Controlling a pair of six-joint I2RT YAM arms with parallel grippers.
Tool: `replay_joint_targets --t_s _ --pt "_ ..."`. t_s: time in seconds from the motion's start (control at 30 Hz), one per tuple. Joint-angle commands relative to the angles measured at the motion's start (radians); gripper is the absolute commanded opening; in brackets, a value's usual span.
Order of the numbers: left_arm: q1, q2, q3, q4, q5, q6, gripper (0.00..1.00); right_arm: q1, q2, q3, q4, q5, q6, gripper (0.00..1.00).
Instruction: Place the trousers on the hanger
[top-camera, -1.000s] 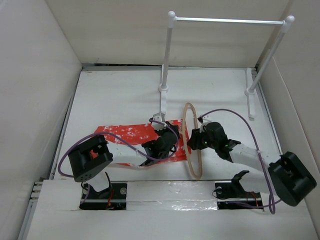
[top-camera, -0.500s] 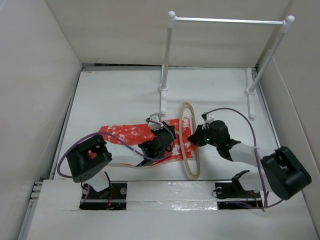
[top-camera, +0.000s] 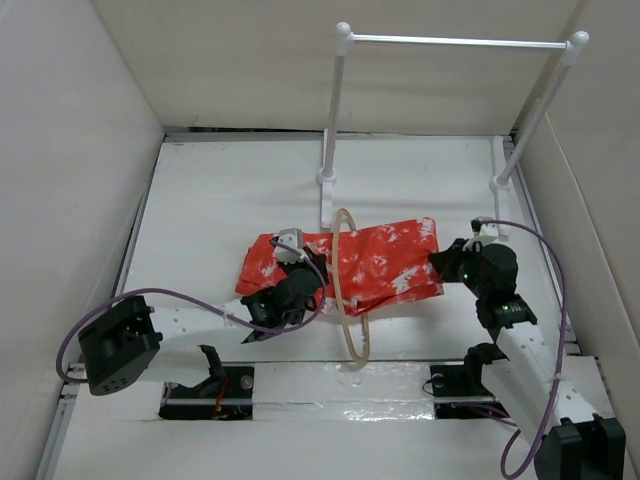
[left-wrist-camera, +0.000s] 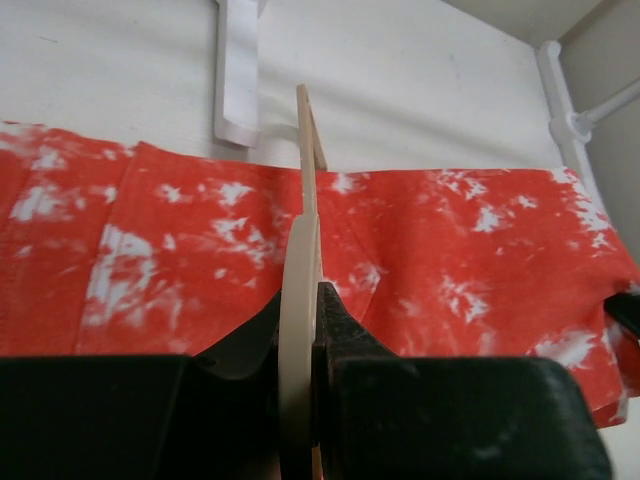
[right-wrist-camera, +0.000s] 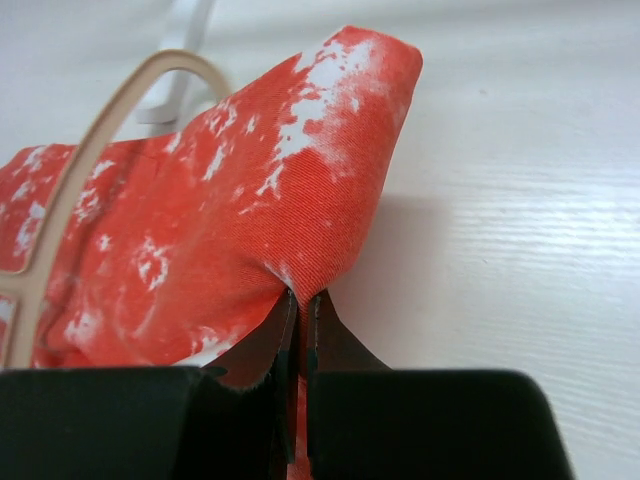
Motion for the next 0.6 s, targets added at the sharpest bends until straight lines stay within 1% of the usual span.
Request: replay_joint_targets --t_s 0.0,0.13,0.2,0.27,0.33,0.4,0.57 --pt "-0.002 -0.038 0.030 -0.136 -0.023 0.057 0.00 -0.064 -0.001 0.020 -0.029 -0.012 -0.032 0.00" --pt "-0.002 -0.025 0.060 -0.175 -0.018 0.106 0.00 -0.087 0.031 0.008 -0.001 -0.037 -0.024 0.00" --pt "-0.011 -0.017 0.089 -0.172 -0.006 0.134 0.00 -0.087 0.051 -0.007 0.052 -0.067 -0.017 0.00" --pt "-0.025 -0.006 0.115 -0.173 -0.032 0.189 0.00 -0.087 0.083 -0.012 0.069 -0.051 -0.016 0.00" --pt "-0.025 0.017 0.172 -0.217 -0.062 0.215 0.00 -0.087 0.092 -0.006 0.043 -0.023 -0.018 0.00" --pt "-0.025 0.032 0.213 -0.248 -0.086 0.267 0.00 -0.097 0.103 -0.007 0.060 -0.015 -0.015 0.00" --pt "-0.025 0.049 0.238 -0.276 -0.115 0.318 0.00 -0.116 0.125 0.007 0.107 -0.043 0.013 0.00"
